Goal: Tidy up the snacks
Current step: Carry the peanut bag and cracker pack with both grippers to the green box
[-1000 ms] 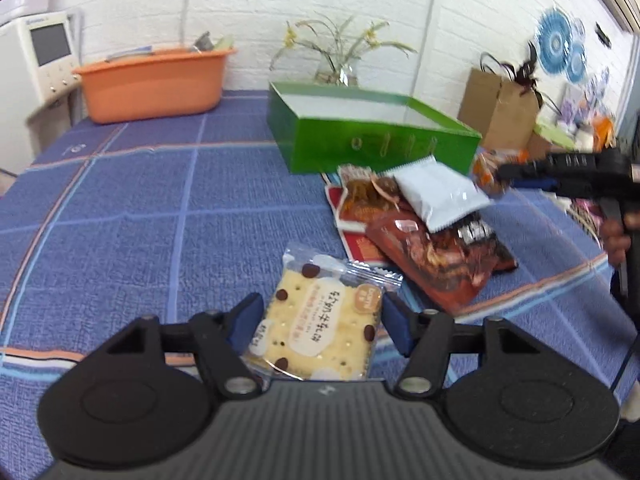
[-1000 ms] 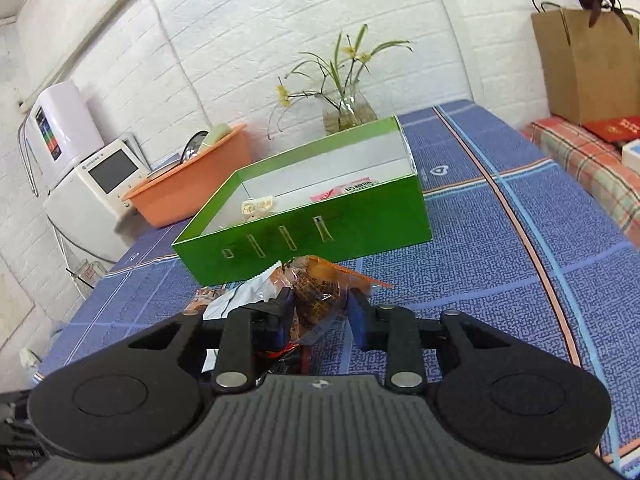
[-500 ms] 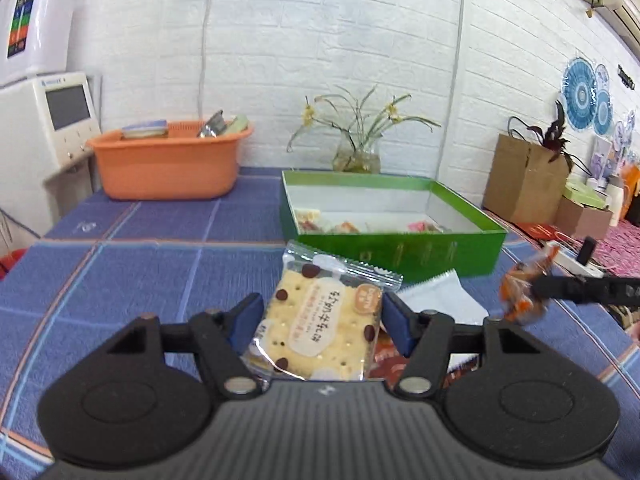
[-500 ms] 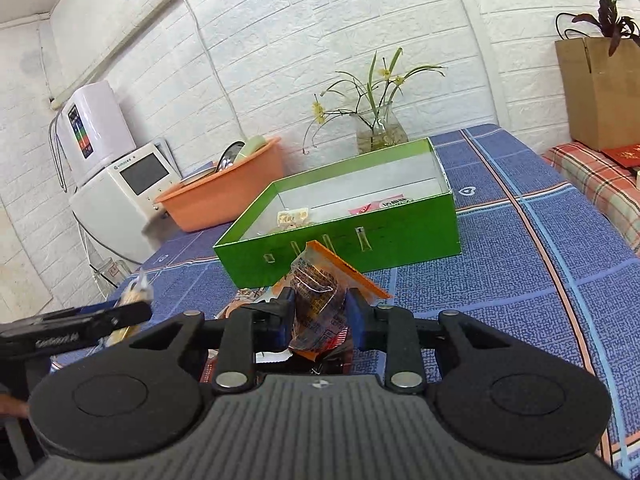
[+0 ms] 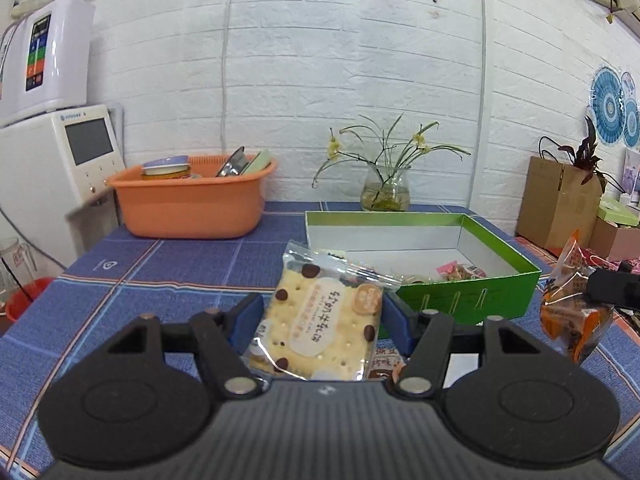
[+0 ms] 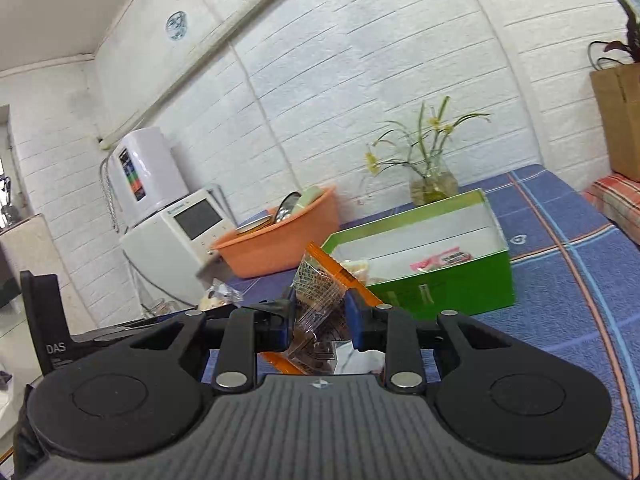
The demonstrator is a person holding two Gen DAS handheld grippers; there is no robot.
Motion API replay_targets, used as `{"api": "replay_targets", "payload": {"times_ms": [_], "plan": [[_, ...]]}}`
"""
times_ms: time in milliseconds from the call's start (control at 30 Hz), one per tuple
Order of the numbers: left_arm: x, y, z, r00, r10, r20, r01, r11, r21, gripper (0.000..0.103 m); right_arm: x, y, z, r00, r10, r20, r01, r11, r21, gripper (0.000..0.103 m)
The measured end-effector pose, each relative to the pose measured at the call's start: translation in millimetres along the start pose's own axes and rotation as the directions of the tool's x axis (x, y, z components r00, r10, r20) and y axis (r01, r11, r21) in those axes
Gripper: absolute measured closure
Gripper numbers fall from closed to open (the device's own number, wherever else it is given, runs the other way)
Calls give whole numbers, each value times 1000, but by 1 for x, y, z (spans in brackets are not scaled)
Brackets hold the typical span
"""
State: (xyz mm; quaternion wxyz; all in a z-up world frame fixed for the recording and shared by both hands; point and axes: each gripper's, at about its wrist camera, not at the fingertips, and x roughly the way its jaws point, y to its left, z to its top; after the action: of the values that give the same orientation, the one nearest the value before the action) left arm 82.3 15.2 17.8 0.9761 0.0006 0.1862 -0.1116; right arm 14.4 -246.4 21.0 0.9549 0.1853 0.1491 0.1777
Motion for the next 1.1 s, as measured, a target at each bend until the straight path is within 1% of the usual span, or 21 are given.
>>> {"api": "replay_targets", "payload": {"times_ms": [167,333,467,567,667,767,867,1000,1033,1100], "plan": [[4,8,-4,1000,18,-22,-18,1000,-18,41,14,2,-6,998,40,-50,-38,999,33,57],[6,13,-3,999,21,-24,-22,999,-29,41,17,2,-12,995,71,-67,-69,997,33,57],[10,18,5,1000,25,-9,-25,998,-49,41,25,1,-10,993,73,-95,-69,997,42,57],[19,19,17,1000,27,-2,-27,998,-49,41,35,0,-1,991,94,-99,-90,995,48,57],[27,13,29,1000,15,7,-14,999,-37,41,44,-4,14,993,107,-56,-104,994,45,58],[34,3,39,1000,-8,17,8,1000,-4,40,48,-9,29,997,74,4,-74,997,21,58],[44,-8,45,999,-33,21,32,999,28,40,49,-17,40,996,13,85,-12,1000,-13,58],[64,-22,53,998,-59,34,57,997,53,40,53,-28,49,978,-86,189,97,994,-48,58],[73,-25,56,997,-72,27,71,996,45,40,58,-32,51,971,-112,209,124,991,-44,58],[90,-28,59,995,-101,14,101,995,17,40,71,-40,56,966,-144,215,151,988,-17,58]]}}
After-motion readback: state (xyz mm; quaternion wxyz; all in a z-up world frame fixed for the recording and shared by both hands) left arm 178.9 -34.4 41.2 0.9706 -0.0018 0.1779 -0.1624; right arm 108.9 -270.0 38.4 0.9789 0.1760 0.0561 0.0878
